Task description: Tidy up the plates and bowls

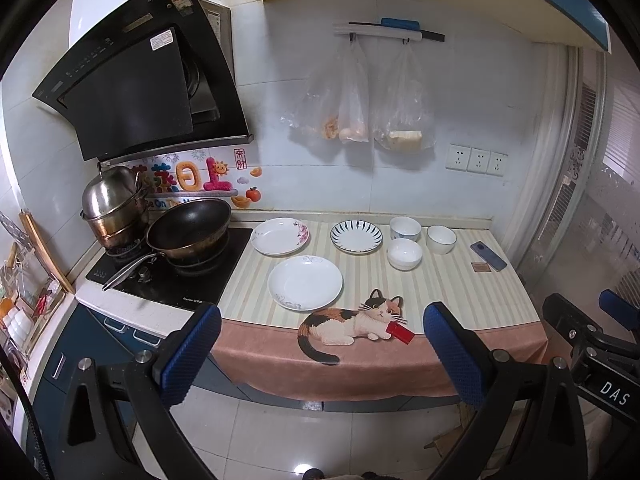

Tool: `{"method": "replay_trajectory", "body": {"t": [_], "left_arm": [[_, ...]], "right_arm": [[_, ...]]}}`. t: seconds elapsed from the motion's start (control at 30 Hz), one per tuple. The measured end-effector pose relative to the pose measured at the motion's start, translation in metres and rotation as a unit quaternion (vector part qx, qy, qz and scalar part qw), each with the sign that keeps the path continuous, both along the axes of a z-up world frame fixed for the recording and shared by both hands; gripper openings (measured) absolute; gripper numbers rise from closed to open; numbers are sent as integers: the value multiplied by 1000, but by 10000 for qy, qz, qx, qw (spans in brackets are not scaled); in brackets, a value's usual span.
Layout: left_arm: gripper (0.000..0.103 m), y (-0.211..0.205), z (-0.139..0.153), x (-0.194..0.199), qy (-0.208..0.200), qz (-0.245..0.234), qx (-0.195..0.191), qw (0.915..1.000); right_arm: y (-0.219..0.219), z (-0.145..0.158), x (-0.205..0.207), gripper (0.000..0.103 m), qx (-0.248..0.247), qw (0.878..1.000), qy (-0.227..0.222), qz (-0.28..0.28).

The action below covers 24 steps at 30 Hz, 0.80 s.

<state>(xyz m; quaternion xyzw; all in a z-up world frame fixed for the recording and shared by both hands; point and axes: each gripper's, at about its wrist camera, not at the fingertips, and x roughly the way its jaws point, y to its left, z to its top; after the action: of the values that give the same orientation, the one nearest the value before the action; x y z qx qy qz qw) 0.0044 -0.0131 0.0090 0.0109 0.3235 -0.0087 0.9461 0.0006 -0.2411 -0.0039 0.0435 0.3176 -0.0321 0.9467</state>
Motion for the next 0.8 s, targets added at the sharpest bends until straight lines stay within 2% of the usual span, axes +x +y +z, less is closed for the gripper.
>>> {"method": "replay_trajectory", "body": {"t": [0.8], "left_arm": [[103, -1, 1, -2, -29, -10, -17, 10000]], "right_arm": [[-1, 5, 3, 103, -26, 10000, -10, 17]]}}
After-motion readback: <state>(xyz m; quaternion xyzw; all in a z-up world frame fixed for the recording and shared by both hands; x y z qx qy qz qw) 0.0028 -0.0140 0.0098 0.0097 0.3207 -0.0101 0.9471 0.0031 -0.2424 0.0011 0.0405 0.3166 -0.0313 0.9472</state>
